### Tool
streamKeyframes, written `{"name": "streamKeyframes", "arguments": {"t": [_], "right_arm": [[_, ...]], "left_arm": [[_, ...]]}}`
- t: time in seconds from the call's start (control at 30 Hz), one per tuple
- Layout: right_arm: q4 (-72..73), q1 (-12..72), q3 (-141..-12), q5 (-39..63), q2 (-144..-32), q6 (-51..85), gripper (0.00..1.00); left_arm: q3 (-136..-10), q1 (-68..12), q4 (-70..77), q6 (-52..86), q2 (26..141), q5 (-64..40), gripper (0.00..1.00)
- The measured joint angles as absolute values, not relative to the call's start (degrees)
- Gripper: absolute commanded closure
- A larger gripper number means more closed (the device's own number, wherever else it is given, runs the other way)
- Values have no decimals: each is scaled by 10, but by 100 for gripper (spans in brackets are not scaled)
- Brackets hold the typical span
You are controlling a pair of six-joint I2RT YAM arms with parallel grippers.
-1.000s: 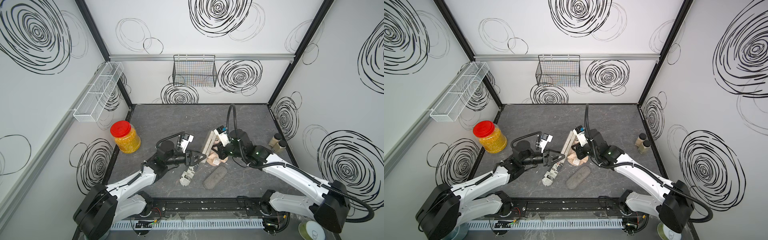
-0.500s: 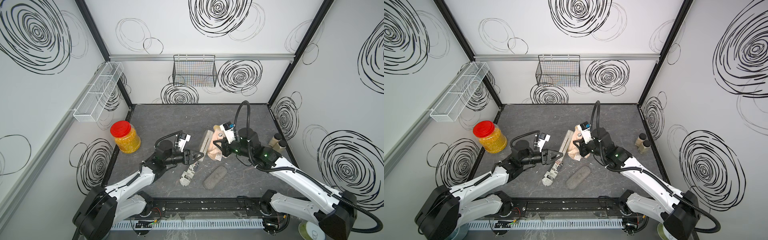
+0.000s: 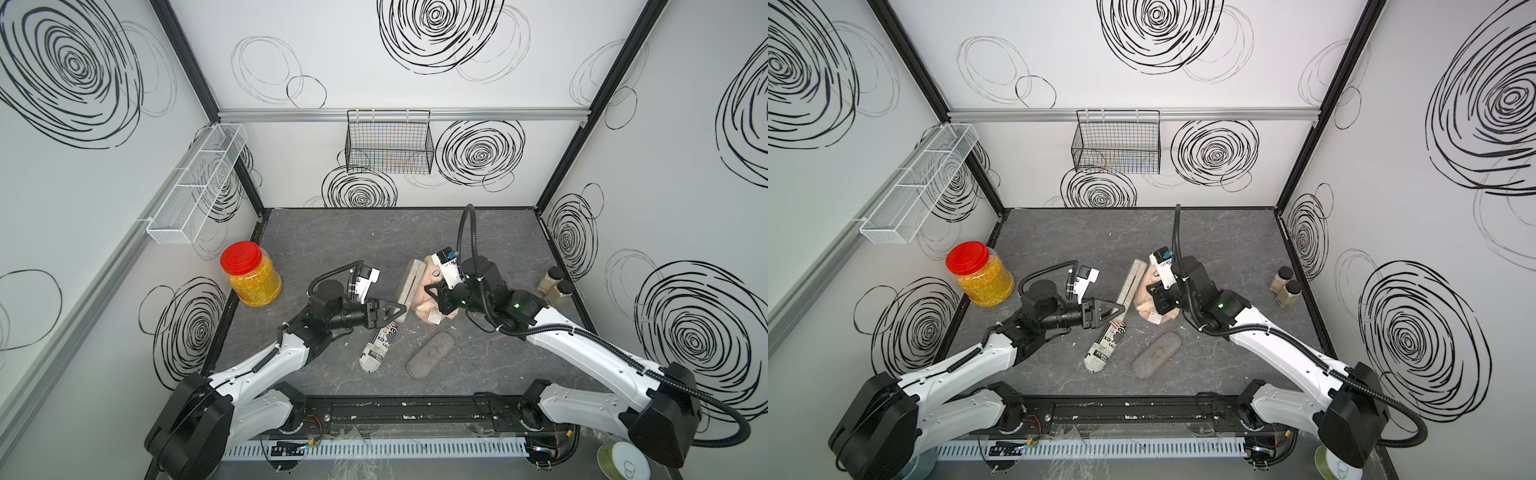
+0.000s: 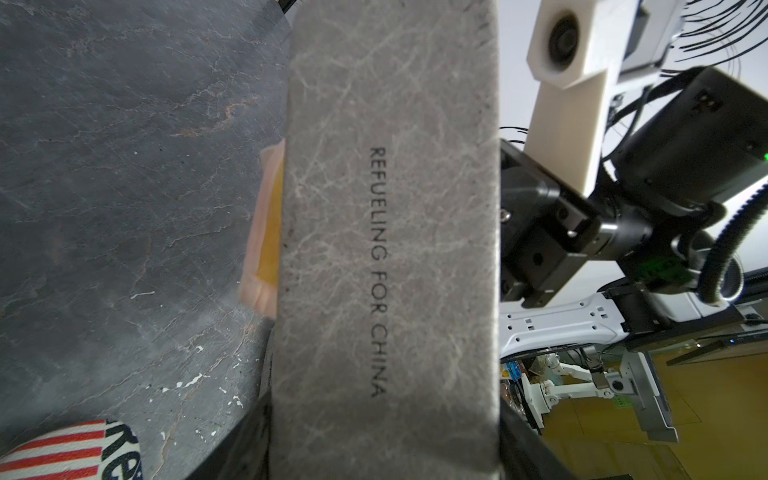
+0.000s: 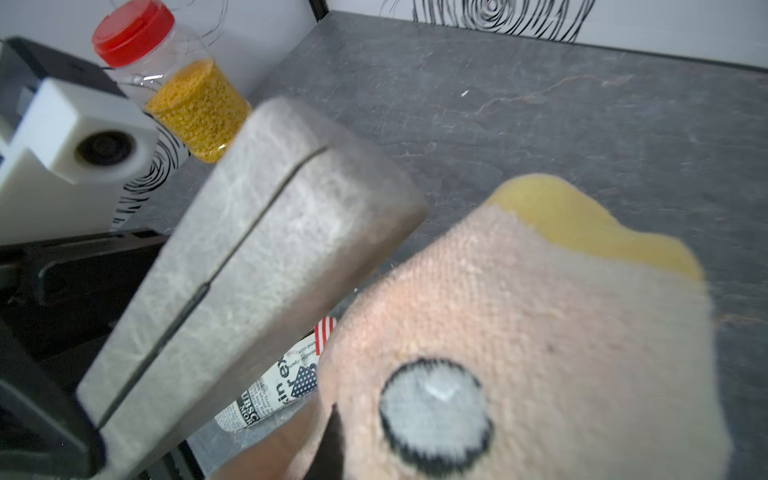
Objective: Wipe the eyeglass case
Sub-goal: Wipe the dirt from the eyeglass case.
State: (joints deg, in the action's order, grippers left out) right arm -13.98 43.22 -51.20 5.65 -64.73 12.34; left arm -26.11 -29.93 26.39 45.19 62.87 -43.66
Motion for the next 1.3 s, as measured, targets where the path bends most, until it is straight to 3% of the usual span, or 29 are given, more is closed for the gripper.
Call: {"name": "streamKeyframes", "arguments": {"t": [0.27, 0.43, 0.57, 0.9, 1.1, 1.3], "right_arm": [[-110, 427, -509, 139, -625, 117, 99], [-124, 422, -509, 46, -620, 130, 98], [-124, 372, -509, 43, -600, 142, 98], [-62, 221, -517, 305, -583, 211, 97], [9, 193, -532, 467, -603, 273, 97], [-29, 194, -540, 430, -635, 265, 98]], "left_arm": [[-259, -299, 265, 450, 629, -437, 39], [-259, -299, 263, 443, 629, -444, 38], [-259, -303, 263, 439, 628, -453, 38], [-256, -349, 317, 442, 623, -477, 37], [-256, -356, 346, 444, 627, -481, 36], [-256, -360, 346, 444, 633, -482, 36]]}}
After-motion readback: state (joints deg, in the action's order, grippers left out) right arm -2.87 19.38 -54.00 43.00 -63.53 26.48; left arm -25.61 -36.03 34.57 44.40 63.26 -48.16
